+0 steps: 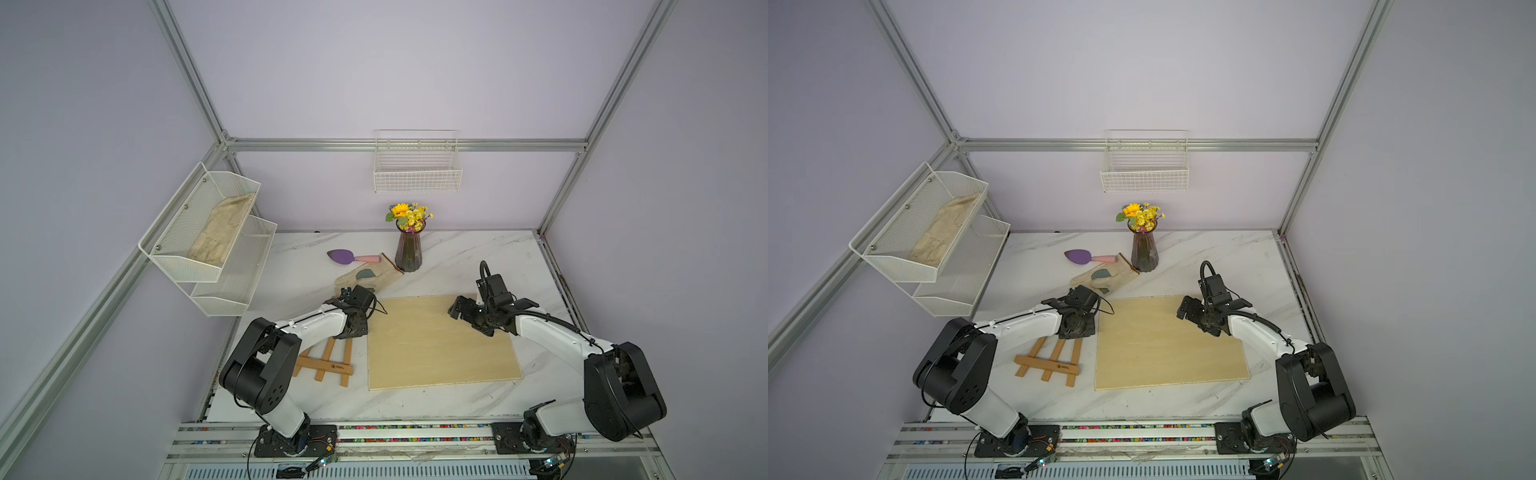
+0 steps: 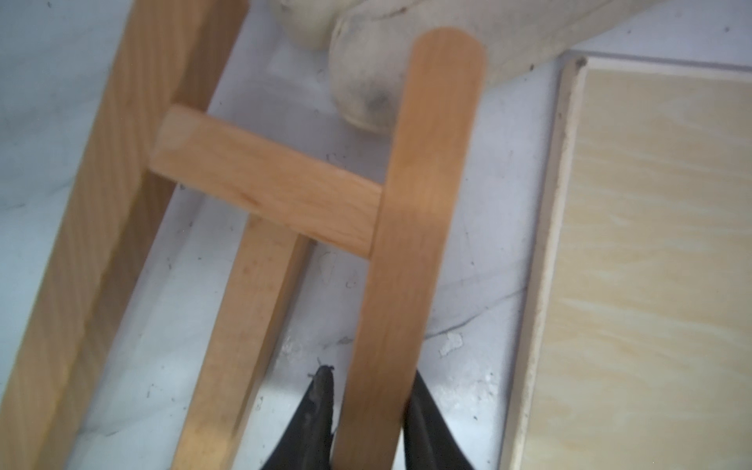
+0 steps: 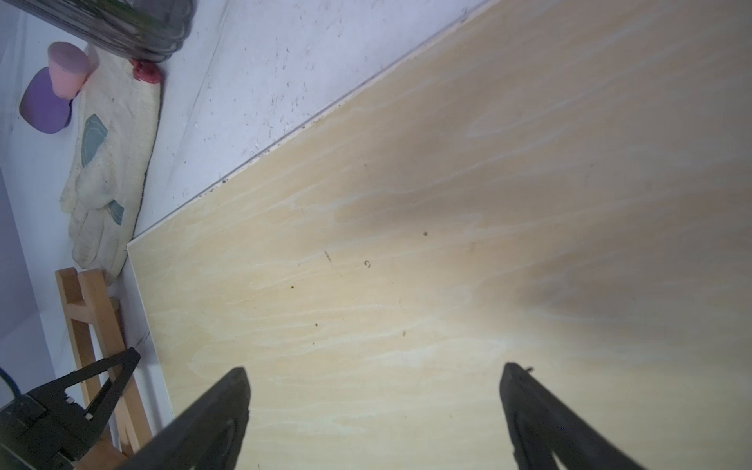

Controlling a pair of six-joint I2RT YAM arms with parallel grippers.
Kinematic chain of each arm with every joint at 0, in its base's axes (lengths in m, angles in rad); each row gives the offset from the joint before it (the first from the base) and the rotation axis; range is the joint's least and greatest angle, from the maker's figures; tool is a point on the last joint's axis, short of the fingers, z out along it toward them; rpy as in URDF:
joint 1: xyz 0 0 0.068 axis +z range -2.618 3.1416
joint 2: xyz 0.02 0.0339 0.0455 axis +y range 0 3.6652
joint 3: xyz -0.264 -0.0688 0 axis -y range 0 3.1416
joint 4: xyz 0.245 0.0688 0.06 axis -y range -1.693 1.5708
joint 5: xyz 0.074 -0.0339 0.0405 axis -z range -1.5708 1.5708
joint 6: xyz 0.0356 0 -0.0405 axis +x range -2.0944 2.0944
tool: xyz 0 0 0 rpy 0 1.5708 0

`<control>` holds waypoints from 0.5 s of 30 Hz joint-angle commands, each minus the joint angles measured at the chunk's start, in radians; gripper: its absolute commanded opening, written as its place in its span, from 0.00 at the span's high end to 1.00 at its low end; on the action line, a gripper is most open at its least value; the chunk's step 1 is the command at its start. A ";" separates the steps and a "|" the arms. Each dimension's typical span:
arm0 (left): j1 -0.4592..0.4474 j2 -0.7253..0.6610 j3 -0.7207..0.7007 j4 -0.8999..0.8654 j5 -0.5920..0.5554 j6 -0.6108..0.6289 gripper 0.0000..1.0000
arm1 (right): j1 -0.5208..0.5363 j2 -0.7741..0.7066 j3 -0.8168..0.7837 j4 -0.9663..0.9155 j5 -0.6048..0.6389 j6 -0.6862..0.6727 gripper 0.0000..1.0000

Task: Assemble the easel
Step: Pick up the easel at the center of the board.

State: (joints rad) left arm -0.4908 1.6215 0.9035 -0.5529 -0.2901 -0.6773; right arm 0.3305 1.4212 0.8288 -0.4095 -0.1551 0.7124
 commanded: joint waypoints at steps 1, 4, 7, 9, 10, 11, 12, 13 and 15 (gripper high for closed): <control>0.003 -0.008 0.023 0.011 -0.012 0.009 0.80 | 0.007 -0.002 -0.012 0.042 -0.017 -0.003 0.03; 0.003 -0.017 0.029 0.003 -0.016 0.016 0.85 | 0.007 -0.008 -0.018 0.047 -0.024 -0.010 0.03; 0.001 -0.027 0.041 -0.004 -0.014 0.025 0.87 | 0.007 -0.014 -0.028 0.060 -0.037 -0.022 0.03; -0.001 -0.037 0.050 -0.012 -0.011 0.034 0.93 | 0.008 -0.018 -0.032 0.065 -0.045 -0.026 0.03; -0.004 -0.044 0.058 -0.019 -0.012 0.035 0.96 | 0.008 -0.022 -0.033 0.070 -0.054 -0.032 0.03; -0.011 -0.053 0.063 -0.023 -0.016 0.037 0.96 | 0.010 -0.024 -0.033 0.073 -0.063 -0.034 0.03; -0.018 -0.062 0.068 -0.027 -0.020 0.039 0.96 | 0.013 -0.026 -0.032 0.076 -0.070 -0.039 0.03; -0.030 -0.076 0.074 -0.034 -0.034 0.040 0.97 | 0.018 -0.028 -0.029 0.077 -0.073 -0.043 0.03; -0.056 -0.102 0.088 -0.047 -0.066 0.039 1.00 | 0.032 -0.034 -0.021 0.072 -0.070 -0.052 0.03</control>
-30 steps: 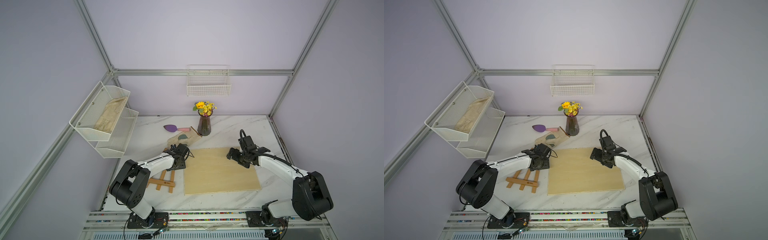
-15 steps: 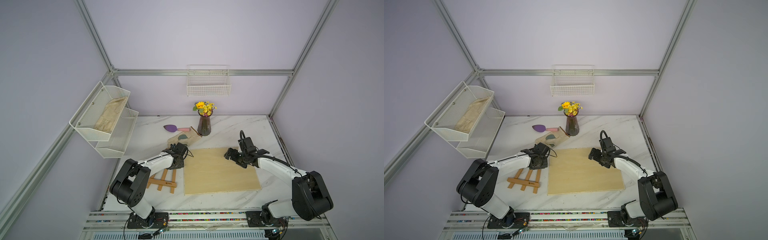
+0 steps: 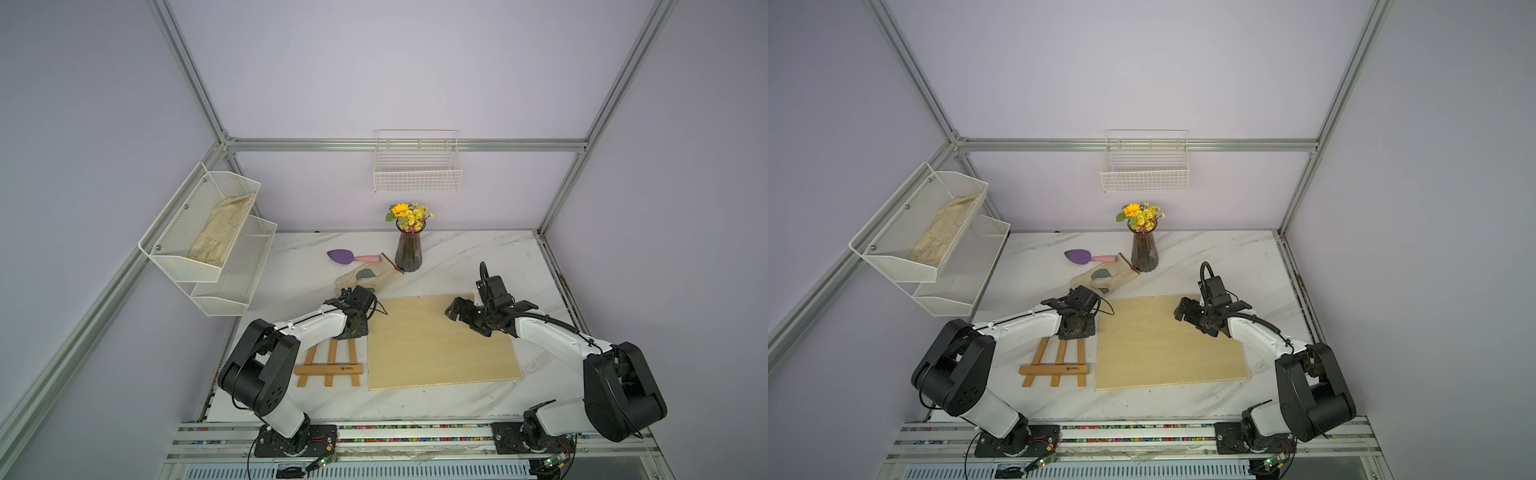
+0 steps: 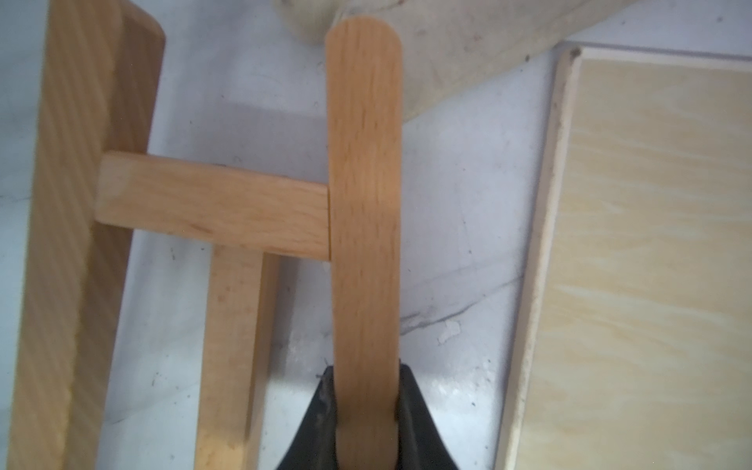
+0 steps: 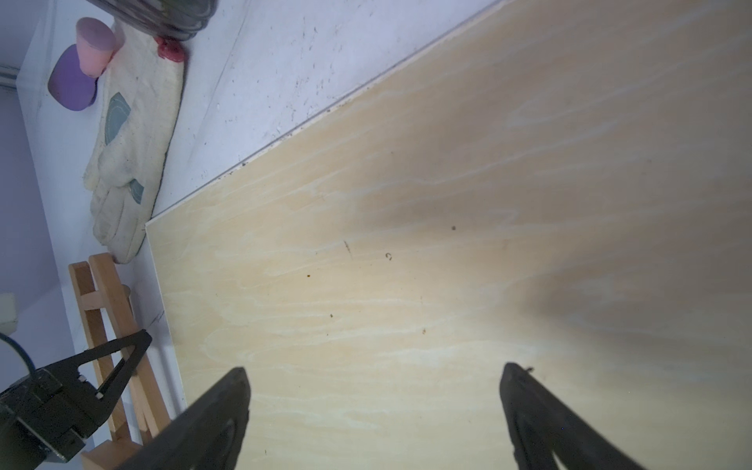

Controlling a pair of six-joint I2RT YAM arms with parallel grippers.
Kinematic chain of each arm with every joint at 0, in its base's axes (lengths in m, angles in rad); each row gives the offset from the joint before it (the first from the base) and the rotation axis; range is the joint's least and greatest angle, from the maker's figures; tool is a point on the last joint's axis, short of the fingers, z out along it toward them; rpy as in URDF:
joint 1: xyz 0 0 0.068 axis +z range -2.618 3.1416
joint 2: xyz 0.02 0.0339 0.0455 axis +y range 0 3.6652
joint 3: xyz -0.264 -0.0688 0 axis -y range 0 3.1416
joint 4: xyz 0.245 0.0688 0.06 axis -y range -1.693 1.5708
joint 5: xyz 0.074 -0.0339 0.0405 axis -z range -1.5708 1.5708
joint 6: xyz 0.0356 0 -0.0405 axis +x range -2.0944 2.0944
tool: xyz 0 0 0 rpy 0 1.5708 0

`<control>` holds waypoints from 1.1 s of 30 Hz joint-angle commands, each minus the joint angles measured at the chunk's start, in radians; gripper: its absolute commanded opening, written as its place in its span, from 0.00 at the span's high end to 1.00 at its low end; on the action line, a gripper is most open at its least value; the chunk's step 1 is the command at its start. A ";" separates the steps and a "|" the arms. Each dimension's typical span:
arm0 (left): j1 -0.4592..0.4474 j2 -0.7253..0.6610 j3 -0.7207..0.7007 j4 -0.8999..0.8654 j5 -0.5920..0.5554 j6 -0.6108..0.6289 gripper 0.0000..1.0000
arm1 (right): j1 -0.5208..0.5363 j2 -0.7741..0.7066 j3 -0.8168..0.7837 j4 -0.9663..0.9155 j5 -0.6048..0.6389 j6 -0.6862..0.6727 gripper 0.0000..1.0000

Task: Assemble the easel
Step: Pick up the easel at the center of the board, then unfold the easel.

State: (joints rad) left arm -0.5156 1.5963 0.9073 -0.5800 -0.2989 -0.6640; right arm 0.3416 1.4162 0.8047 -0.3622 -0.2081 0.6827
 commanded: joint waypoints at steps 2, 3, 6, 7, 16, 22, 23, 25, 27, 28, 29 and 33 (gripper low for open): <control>-0.061 -0.108 0.100 -0.031 -0.085 0.032 1.00 | 0.040 -0.039 0.008 0.026 -0.010 -0.031 0.03; -0.072 -0.123 0.109 -0.038 -0.095 0.031 1.00 | 0.049 -0.041 0.012 0.024 -0.006 -0.031 0.03; -0.108 -0.172 0.143 -0.057 -0.107 0.043 1.00 | 0.086 -0.040 0.023 0.027 0.006 -0.035 0.03; -0.125 -0.191 0.156 -0.060 -0.113 0.048 1.00 | 0.103 -0.041 0.026 0.032 0.010 -0.041 0.03; -0.295 -0.305 0.260 0.000 -0.149 0.155 1.00 | 0.249 -0.087 0.039 0.097 0.086 -0.057 0.03; -0.383 -0.341 0.272 0.145 -0.122 0.218 1.00 | 0.321 -0.118 0.005 0.197 0.125 -0.057 0.03; -0.389 -0.351 0.254 0.203 -0.080 0.258 1.00 | 0.327 -0.125 -0.006 0.219 0.130 -0.055 0.03; -0.403 -0.365 0.217 0.310 -0.036 0.282 1.00 | 0.332 -0.135 -0.023 0.270 0.125 -0.055 0.03; -0.410 -0.378 0.179 0.419 0.012 0.297 1.00 | 0.331 -0.143 -0.040 0.324 0.114 -0.062 0.03; -0.414 -0.380 0.168 0.453 0.029 0.305 1.00 | 0.333 -0.146 -0.041 0.335 0.114 -0.067 0.03; -0.418 -0.379 0.155 0.504 0.047 0.318 1.00 | 0.333 -0.150 -0.042 0.345 0.116 -0.075 0.03; -0.429 -0.346 0.136 0.630 0.113 0.364 1.00 | 0.333 -0.177 -0.068 0.424 0.109 -0.099 0.03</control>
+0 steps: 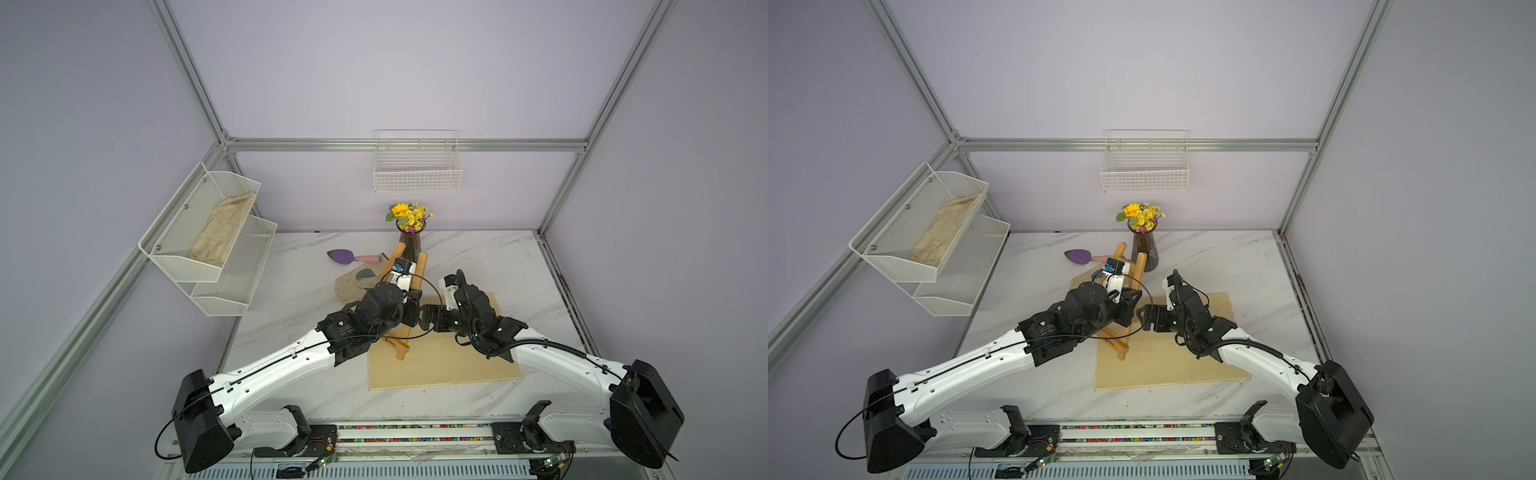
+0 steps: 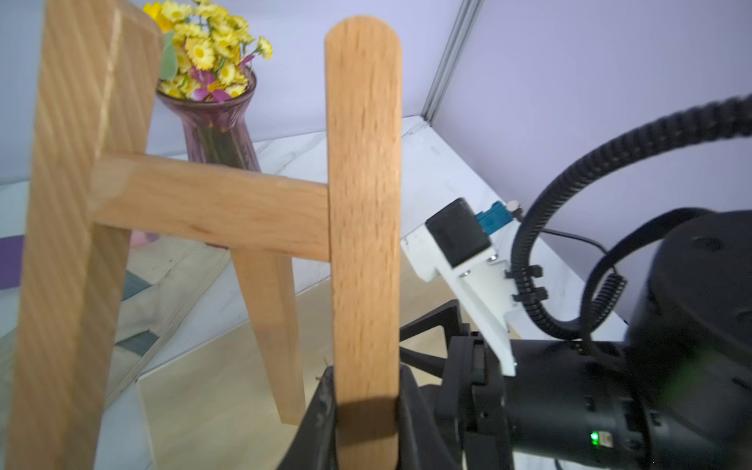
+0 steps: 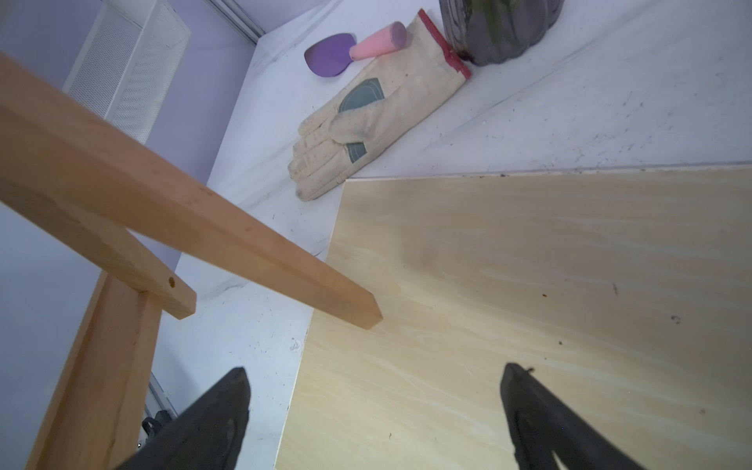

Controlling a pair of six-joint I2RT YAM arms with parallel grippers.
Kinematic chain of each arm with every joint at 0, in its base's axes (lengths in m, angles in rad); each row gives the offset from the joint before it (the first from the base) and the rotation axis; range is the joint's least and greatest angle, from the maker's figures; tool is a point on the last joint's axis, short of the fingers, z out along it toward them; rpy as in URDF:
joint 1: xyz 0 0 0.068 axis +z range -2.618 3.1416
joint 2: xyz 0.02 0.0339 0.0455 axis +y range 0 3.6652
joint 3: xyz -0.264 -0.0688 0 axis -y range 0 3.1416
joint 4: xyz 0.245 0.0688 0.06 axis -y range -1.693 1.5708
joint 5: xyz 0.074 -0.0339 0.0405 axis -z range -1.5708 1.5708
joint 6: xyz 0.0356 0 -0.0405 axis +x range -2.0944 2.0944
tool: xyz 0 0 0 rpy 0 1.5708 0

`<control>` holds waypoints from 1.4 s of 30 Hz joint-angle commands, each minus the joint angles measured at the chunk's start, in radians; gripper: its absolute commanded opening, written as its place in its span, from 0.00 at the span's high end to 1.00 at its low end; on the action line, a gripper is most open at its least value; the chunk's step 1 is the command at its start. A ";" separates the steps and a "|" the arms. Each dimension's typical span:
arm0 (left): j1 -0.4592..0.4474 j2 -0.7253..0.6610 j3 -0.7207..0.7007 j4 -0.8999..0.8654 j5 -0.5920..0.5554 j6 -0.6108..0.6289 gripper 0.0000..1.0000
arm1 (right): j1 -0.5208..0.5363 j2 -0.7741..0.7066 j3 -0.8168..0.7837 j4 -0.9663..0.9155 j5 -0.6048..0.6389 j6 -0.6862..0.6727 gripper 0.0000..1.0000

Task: Assemble the easel
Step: Unfold the easel.

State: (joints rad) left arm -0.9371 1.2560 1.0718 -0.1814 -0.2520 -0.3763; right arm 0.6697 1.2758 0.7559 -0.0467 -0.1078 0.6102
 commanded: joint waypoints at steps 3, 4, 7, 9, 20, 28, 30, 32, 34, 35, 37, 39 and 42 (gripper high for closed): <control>-0.018 0.021 -0.042 0.322 0.100 0.106 1.00 | 0.005 -0.057 -0.049 0.178 0.012 -0.050 0.03; -0.019 0.026 -0.046 0.349 0.104 0.107 1.00 | 0.005 -0.064 -0.055 0.199 0.010 -0.061 0.03; -0.021 0.043 -0.057 0.406 0.119 0.105 1.00 | 0.006 -0.067 -0.070 0.249 -0.004 -0.087 0.03; -0.022 0.051 -0.062 0.432 0.129 0.103 1.00 | 0.006 -0.064 -0.066 0.258 -0.004 -0.103 0.03; -0.022 0.017 -0.111 0.496 0.131 0.087 1.00 | 0.005 -0.086 -0.060 0.177 0.216 -0.123 0.03; -0.022 -0.025 -0.152 0.495 0.134 0.080 1.00 | -0.022 -0.086 -0.013 0.093 0.349 -0.142 0.03; -0.021 -0.033 -0.161 0.494 0.134 0.079 1.00 | -0.048 -0.082 -0.003 0.078 0.357 -0.138 0.03; -0.022 -0.036 -0.166 0.494 0.134 0.079 1.00 | -0.083 -0.078 0.005 0.063 0.355 -0.117 0.03; -0.023 -0.036 -0.168 0.496 0.135 0.080 1.00 | -0.134 -0.072 0.017 0.038 0.334 -0.087 0.03; -0.022 -0.035 -0.168 0.497 0.138 0.080 1.00 | -0.162 -0.070 0.018 0.033 0.310 -0.074 0.03; -0.022 -0.034 -0.170 0.502 0.146 0.082 1.00 | -0.200 -0.069 0.016 0.033 0.269 -0.061 0.03; -0.022 -0.027 -0.172 0.511 0.146 0.088 1.00 | -0.208 -0.076 0.016 0.033 0.252 -0.071 0.03; -0.022 -0.017 -0.177 0.532 0.140 0.091 1.00 | -0.208 -0.101 0.010 0.033 0.234 -0.085 0.03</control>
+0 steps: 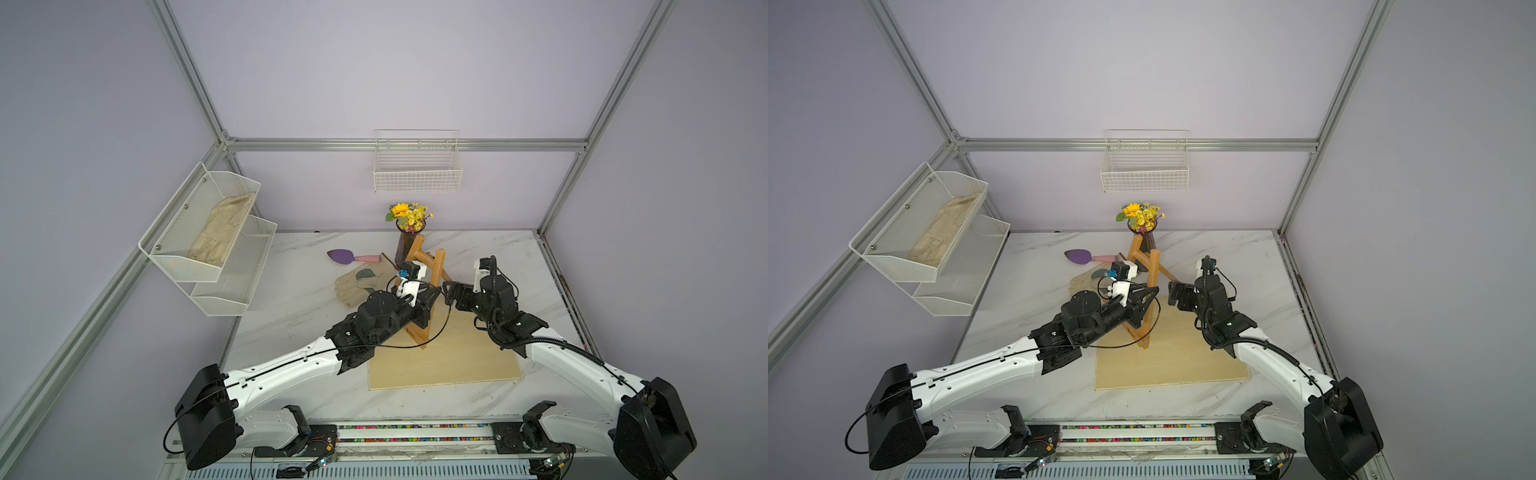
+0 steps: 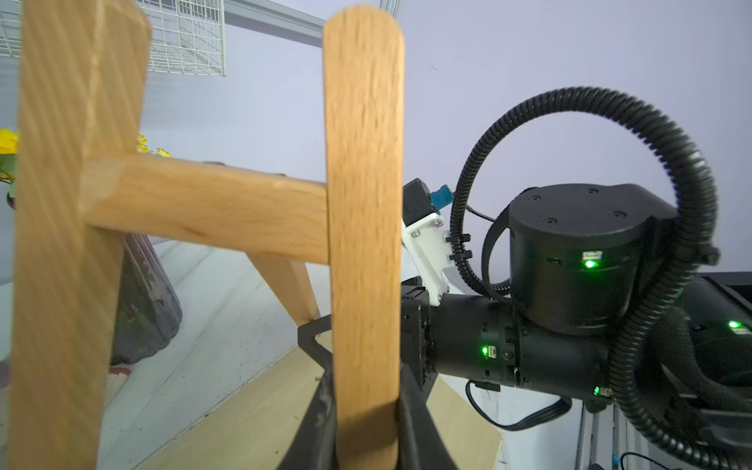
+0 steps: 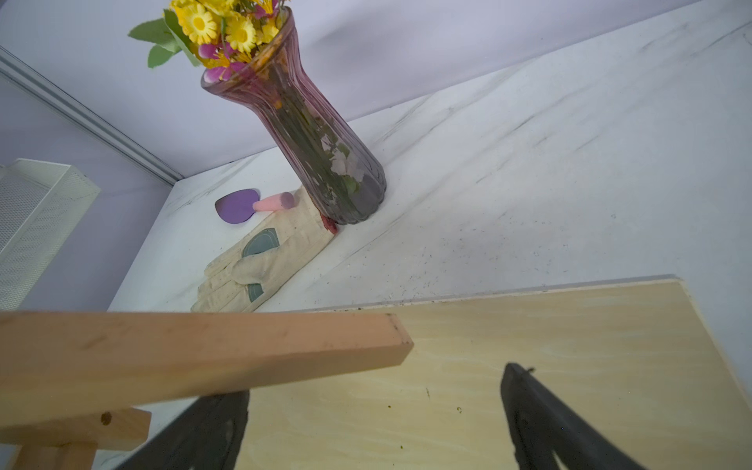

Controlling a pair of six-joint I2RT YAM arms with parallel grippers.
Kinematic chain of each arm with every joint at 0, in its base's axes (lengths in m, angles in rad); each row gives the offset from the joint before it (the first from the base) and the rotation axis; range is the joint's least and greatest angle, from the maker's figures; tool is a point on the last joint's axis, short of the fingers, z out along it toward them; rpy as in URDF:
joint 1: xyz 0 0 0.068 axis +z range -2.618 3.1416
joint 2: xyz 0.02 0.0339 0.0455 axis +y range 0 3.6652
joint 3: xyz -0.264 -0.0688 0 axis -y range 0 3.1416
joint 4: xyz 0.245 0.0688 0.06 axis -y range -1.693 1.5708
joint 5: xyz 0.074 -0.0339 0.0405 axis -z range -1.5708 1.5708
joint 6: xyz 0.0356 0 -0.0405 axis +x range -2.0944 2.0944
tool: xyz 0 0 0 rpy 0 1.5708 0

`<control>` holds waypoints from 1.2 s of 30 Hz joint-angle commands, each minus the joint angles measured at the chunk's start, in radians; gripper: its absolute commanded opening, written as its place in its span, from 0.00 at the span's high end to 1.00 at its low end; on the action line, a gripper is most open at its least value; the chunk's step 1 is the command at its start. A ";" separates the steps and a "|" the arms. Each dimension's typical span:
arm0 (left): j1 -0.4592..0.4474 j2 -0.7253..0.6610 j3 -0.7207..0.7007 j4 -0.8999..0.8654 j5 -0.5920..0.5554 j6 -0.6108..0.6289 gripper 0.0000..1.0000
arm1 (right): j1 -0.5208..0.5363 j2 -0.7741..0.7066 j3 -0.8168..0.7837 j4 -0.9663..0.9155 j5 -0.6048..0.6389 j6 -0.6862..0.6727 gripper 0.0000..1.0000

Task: Assemble the easel
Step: Unfold the easel, then place the easel at the center of the board.

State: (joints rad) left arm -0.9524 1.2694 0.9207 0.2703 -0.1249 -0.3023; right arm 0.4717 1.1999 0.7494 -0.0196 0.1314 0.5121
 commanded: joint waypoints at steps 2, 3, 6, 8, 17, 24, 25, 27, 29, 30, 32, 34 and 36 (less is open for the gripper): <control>-0.006 -0.019 -0.026 0.099 0.007 0.020 1.00 | -0.010 -0.047 0.012 -0.001 -0.013 0.011 0.03; -0.006 -0.015 -0.025 0.109 0.004 0.019 1.00 | -0.011 -0.060 0.012 -0.010 -0.016 0.012 0.03; -0.006 0.010 -0.016 0.136 -0.002 0.026 1.00 | -0.011 -0.108 0.019 -0.067 -0.029 0.037 0.03; -0.006 0.034 -0.003 0.147 -0.013 0.030 1.00 | -0.011 -0.140 0.044 -0.140 -0.030 0.061 0.03; -0.006 0.152 0.025 0.255 -0.036 0.084 1.00 | -0.024 -0.225 0.248 -0.506 -0.055 0.155 0.03; -0.005 0.239 0.056 0.304 -0.037 0.136 1.00 | -0.024 -0.258 0.392 -0.611 -0.127 0.180 0.03; -0.005 0.249 0.059 0.312 -0.035 0.137 1.00 | -0.024 -0.258 0.406 -0.611 -0.139 0.179 0.03; -0.005 0.266 0.069 0.325 -0.026 0.139 1.00 | -0.023 -0.245 0.431 -0.597 -0.165 0.163 0.03; -0.005 0.282 0.081 0.338 -0.012 0.138 1.00 | -0.024 -0.208 0.460 -0.593 -0.190 0.145 0.04; -0.005 0.288 0.086 0.343 -0.006 0.138 1.00 | -0.024 -0.190 0.473 -0.593 -0.199 0.135 0.04; -0.005 0.300 0.095 0.355 0.007 0.134 1.00 | -0.024 -0.152 0.498 -0.582 -0.223 0.119 0.06; -0.006 0.307 0.104 0.359 0.013 0.131 1.00 | -0.025 -0.120 0.515 -0.570 -0.235 0.111 0.08; -0.005 0.312 0.111 0.357 0.014 0.133 1.00 | -0.024 -0.094 0.528 -0.566 -0.230 0.110 0.10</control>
State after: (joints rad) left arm -0.9527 1.5917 0.9279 0.4950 -0.1280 -0.1974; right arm 0.4511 1.0817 1.2507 -0.5842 -0.0753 0.6384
